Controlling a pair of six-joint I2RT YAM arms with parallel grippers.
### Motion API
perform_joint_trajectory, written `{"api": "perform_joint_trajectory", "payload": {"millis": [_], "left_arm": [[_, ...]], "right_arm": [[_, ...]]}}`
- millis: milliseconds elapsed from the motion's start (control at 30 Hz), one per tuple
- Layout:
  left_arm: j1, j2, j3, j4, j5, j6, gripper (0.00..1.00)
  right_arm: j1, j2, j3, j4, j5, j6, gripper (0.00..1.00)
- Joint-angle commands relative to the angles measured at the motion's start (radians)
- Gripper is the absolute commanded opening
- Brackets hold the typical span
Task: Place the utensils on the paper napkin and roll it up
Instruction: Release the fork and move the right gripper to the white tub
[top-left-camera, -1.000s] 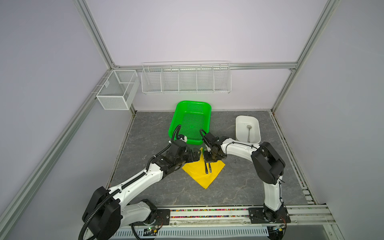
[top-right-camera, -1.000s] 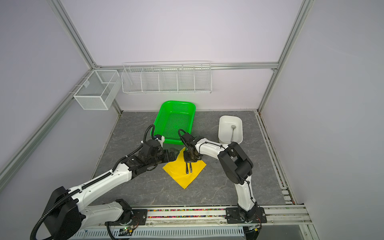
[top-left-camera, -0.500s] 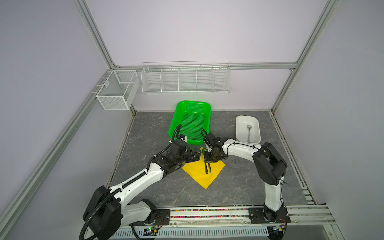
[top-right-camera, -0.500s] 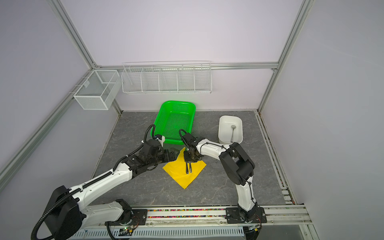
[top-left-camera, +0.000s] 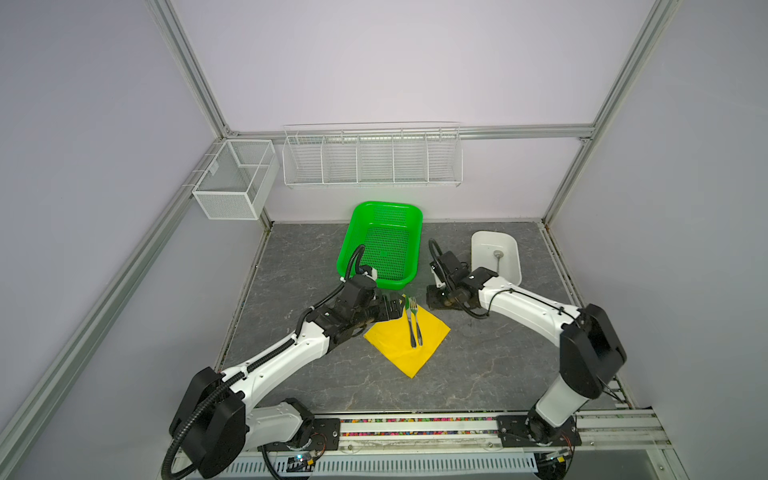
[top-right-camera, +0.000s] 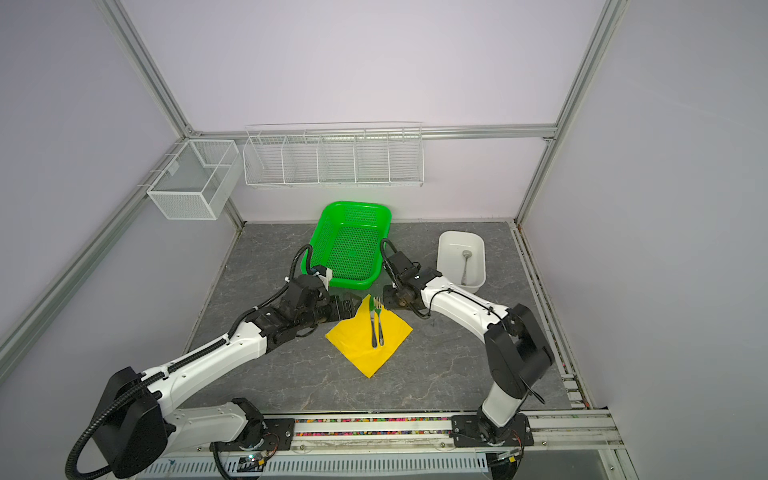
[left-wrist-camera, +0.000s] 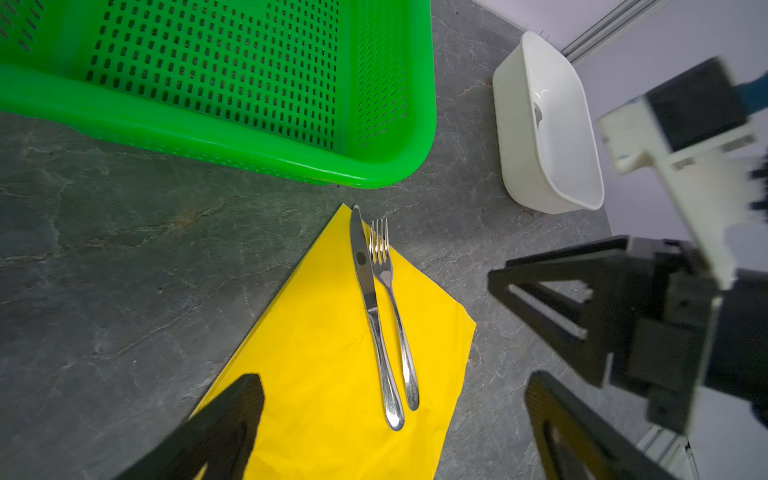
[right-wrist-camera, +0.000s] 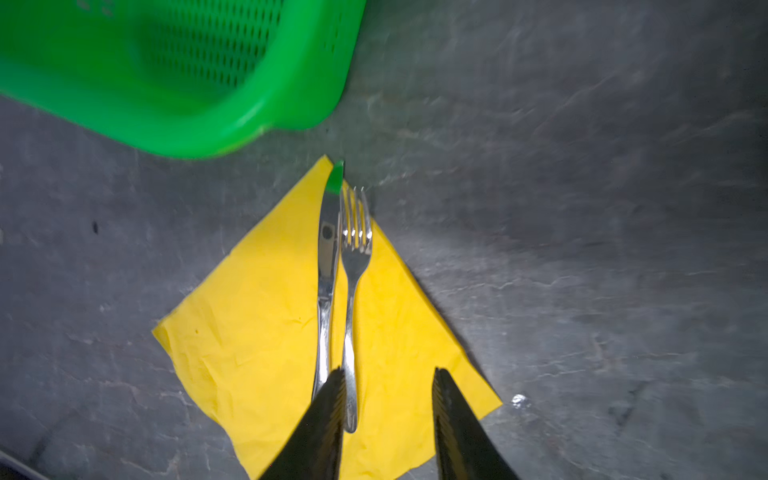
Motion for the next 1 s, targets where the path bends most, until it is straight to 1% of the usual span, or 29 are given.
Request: {"api": "perform_joint_trajectory", "payload": {"millis": [0,100,200,367,467,600,667,767,833,967], "left_arm": [[0.002,0.024,0.033,0.05,0.033,-0.011,0.99],[-0.01,0.075,0.065,0.07,0.081,-0.002,0.99],[-0.044,0.141,0.128,0.069,0.112,0.03,0.99],[-0.116,0.287,0.278,0.046,0.164,0.091,0.99],[-0.138,0.385,0.395,0.007,0.209,0.124,0.99],[-0.148,0.492,0.536,-0.059,0.249,0.151,0.99],[-0.151,0.532,0.593,-0.086,0.268,0.153,0.99],[-0.152,0.564,0.635,-0.102,0.274,0.149,0.99],[-0.152,0.572,0.65,-0.106,0.277,0.149,0.99],[-0.152,0.573,0.651,-0.11,0.273,0.143,0.99]], "right_arm": [[-0.095,-0.073,-0.045,-0.022,0.105,-0.06,0.41],[-0.211,-0.078,-0.038,-0.049,0.093,-0.097,0.42],[-0.318,-0.033,0.006,-0.11,0.099,-0.139,0.42],[-0.479,0.05,0.055,-0.102,0.057,-0.192,0.41],[-0.545,0.124,0.116,-0.101,0.051,-0.215,0.41],[-0.6,0.24,0.232,-0.12,0.044,-0.235,0.39],[-0.614,0.302,0.296,-0.124,0.059,-0.26,0.39],[-0.624,0.416,0.412,-0.163,0.075,-0.286,0.36],[-0.626,0.484,0.495,-0.2,0.06,-0.302,0.33],[-0.629,0.577,0.6,-0.214,0.052,-0.318,0.32]]}}
